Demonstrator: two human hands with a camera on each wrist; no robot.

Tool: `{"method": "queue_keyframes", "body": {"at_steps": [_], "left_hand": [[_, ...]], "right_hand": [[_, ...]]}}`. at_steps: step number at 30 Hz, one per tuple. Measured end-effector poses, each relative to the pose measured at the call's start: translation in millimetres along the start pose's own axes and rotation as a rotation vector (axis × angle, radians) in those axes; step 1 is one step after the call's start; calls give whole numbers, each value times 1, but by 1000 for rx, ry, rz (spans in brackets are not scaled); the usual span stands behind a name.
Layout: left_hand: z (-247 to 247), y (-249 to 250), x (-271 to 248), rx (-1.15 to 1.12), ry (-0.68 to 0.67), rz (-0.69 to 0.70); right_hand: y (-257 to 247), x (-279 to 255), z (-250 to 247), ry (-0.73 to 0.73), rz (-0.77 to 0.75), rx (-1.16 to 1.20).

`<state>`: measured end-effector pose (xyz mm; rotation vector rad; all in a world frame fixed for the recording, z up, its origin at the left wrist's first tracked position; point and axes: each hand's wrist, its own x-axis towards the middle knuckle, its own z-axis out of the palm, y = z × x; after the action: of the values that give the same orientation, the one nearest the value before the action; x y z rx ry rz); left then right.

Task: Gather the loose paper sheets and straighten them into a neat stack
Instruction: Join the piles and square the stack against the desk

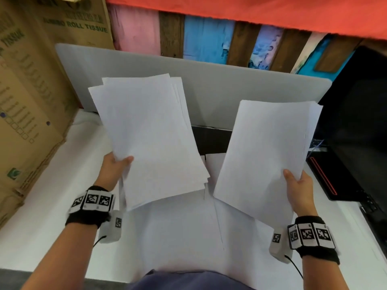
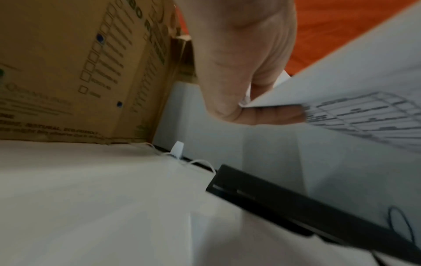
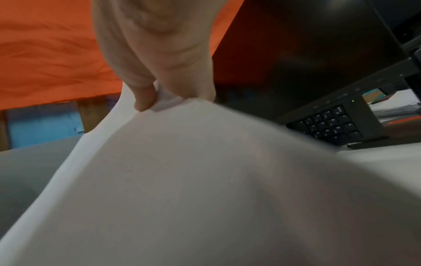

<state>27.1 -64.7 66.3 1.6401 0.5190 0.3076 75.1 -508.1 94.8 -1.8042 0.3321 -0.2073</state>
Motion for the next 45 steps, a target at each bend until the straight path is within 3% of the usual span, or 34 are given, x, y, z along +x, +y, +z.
{"method": "queue_keyframes", "body": {"at_steps": [3,8,11,17,20,22,31,36,42,45], "left_hand": [[13,23,-9,-94,-114,33],[77,37,-35,-267,-247,39],[105,41,-47,-218,-358,97],[104,42,-58,-289,-101,155],[92,42,-62,-301,7,224],[83,41,-67,-302,37,253],[51,78,-69,-310,45,397],[54,66,-72,-337,-55,260],[33,64,-72,-353,-93,329],[31,42,-66,-285,-89,240]], "right_hand": [[-8,-6,16,-54,6,29],[-26,-25,49,-234,10,165],[-38,-38,68,-314,-1,228],[-48,-51,91,-356,-36,563],[-51,-58,100,-435,-163,384],[-53,-60,109,-444,-170,282],[-77,-63,119,-445,-138,399],[-74,-70,121,-512,-105,344],[-81,-74,126,-492,-79,353],[-56,-79,131,-618,-8,181]]}}
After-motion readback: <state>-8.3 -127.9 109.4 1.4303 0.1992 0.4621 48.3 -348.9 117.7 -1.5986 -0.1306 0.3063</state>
